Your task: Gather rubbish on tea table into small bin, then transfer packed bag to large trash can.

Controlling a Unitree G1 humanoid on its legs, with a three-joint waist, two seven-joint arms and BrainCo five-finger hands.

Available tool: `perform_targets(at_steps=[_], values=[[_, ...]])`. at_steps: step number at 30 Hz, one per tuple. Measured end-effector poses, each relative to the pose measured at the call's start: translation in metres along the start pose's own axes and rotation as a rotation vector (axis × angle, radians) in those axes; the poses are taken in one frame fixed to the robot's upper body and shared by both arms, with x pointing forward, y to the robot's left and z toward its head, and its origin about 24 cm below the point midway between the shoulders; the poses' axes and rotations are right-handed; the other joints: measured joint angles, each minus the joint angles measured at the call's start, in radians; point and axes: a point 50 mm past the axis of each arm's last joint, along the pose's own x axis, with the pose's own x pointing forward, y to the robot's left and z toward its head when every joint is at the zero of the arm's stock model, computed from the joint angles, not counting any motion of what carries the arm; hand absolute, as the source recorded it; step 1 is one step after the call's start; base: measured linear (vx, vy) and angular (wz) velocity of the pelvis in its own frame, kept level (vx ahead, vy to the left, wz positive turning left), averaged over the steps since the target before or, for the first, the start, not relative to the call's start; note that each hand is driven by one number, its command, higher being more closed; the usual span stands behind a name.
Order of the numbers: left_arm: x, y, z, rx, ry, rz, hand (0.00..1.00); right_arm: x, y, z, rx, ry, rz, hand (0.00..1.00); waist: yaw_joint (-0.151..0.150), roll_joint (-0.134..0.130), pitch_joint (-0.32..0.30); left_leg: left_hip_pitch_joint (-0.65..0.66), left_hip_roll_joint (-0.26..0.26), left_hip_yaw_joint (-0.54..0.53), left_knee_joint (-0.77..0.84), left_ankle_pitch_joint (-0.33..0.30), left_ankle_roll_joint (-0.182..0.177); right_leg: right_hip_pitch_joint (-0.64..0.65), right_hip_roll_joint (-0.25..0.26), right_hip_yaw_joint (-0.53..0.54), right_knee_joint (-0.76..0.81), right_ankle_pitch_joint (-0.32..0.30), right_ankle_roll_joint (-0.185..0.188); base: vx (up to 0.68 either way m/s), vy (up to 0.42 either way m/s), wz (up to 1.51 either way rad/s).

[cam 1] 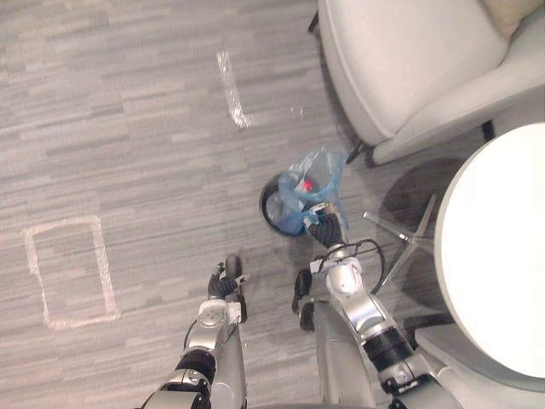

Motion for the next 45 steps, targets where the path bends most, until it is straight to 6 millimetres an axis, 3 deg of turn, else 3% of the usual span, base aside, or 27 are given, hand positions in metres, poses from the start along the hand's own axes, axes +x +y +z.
perform_targets(at_steps=[3, 5, 10, 14, 19, 22, 24, 26, 33, 36, 40, 45], values=[[-0.006, 0.002, -0.026, 0.071, 0.092, -0.024, 0.0, -0.007, 0.005, -0.004, 0.005, 0.008, 0.05, 1.0, -0.004, -0.001, -0.069, 0.098, -0.012, 0.017, -0.081, 0.006, -0.002, 0.096, 0.009, 0.027, -0.107, 0.037, 0.01, 0.12, 0.004, -0.24], [-0.009, 0.008, -0.038, 0.105, 0.14, -0.019, 0.0, -0.008, 0.005, -0.006, 0.003, 0.013, 0.066, 1.0, -0.009, -0.002, -0.081, 0.164, -0.02, 0.02, -0.132, 0.023, -0.007, 0.169, 0.015, 0.041, -0.191, 0.076, 0.018, 0.13, 0.025, -0.24], [-0.013, 0.02, -0.052, 0.145, 0.194, -0.016, 0.0, -0.01, 0.005, -0.01, 0.018, 0.032, 0.103, 1.0, -0.022, -0.003, -0.104, 0.265, -0.033, 0.044, -0.211, 0.046, -0.008, 0.267, 0.015, 0.065, -0.29, 0.12, 0.03, 0.05, 0.013, -0.14], [-0.017, 0.029, -0.06, 0.176, 0.214, -0.007, 0.0, -0.016, 0.006, -0.016, 0.041, 0.056, 0.134, 1.0, -0.036, -0.002, -0.165, 0.313, -0.049, 0.046, -0.266, 0.063, -0.01, 0.299, 0.015, 0.086, -0.329, 0.14, 0.031, 0.01, 0.005, -0.13], [-0.012, 0.019, -0.036, 0.243, 0.095, -0.065, 0.0, -0.02, 0.002, -0.017, 0.067, 0.044, 0.167, 1.0, -0.043, 0.001, -0.185, 0.39, -0.067, 0.042, -0.359, 0.095, -0.003, 0.346, 0.009, 0.098, -0.377, 0.17, 0.039, -0.06, 0.023, -0.08], [-0.007, 0.012, 0.006, 0.259, -0.094, -0.095, 0.0, -0.019, -0.006, -0.011, 0.065, 0.0, 0.181, 1.0, -0.044, 0.0, -0.187, 0.418, -0.073, 0.04, -0.427, 0.109, -0.006, 0.348, 0.003, 0.112, -0.401, 0.178, 0.05, -0.06, 0.034, -0.07], [-0.011, 0.014, 0.049, 0.278, -0.312, -0.115, 0.0, -0.018, -0.016, -0.003, 0.087, -0.048, 0.188, 1.0, -0.048, 0.001, -0.195, 0.424, -0.08, 0.032, -0.444, 0.121, -0.004, 0.349, 0.001, 0.113, -0.408, 0.186, 0.053, -0.02, 0.034, -0.01], [-0.015, 0.014, 0.062, 0.285, -0.388, -0.128, 0.0, -0.018, -0.02, 0.001, 0.112, -0.067, 0.187, 1.0, -0.049, 0.003, -0.206, 0.423, -0.083, 0.028, -0.444, 0.13, -0.004, 0.349, -0.001, 0.113, -0.408, 0.191, 0.048, 0.01, 0.01, 0.02], [-0.044, -0.015, 0.095, 0.375, -0.613, -0.28, 0.0, -0.021, -0.017, 0.026, 0.191, -0.187, 0.284, 1.0, -0.052, 0.013, -0.24, 0.436, -0.092, 0.011, -0.444, 0.137, 0.006, 0.376, -0.006, 0.113, -0.434, 0.2, 0.05, 0.06, 0.01, 0.01], [-0.054, -0.018, 0.109, 0.373, -0.697, -0.32, 0.0, -0.023, -0.02, 0.033, 0.209, -0.22, 0.315, 1.0, -0.059, 0.012, -0.255, 0.443, -0.091, 0.007, -0.445, 0.137, 0.006, 0.381, -0.004, 0.121, -0.437, 0.2, 0.049, 0.02, 0.001, -0.09], [-0.056, -0.018, 0.108, 0.351, -0.697, -0.369, 0.0, -0.022, -0.024, 0.041, 0.24, -0.258, 0.34, 1.0, -0.065, 0.014, -0.262, 0.448, -0.088, 0.006, -0.446, 0.137, 0.005, 0.381, 0.0, 0.131, -0.436, 0.202, 0.047, -0.02, 0.004, -0.07], [-0.054, -0.027, 0.092, 0.414, -0.647, -0.433, 0.0, -0.014, -0.015, 0.064, 0.296, -0.358, 0.4, 1.0, -0.069, 0.01, -0.267, 0.451, -0.082, 0.014, -0.447, 0.137, 0.005, 0.374, 0.005, 0.148, -0.437, 0.209, 0.043, -0.05, 0.004, -0.09]])
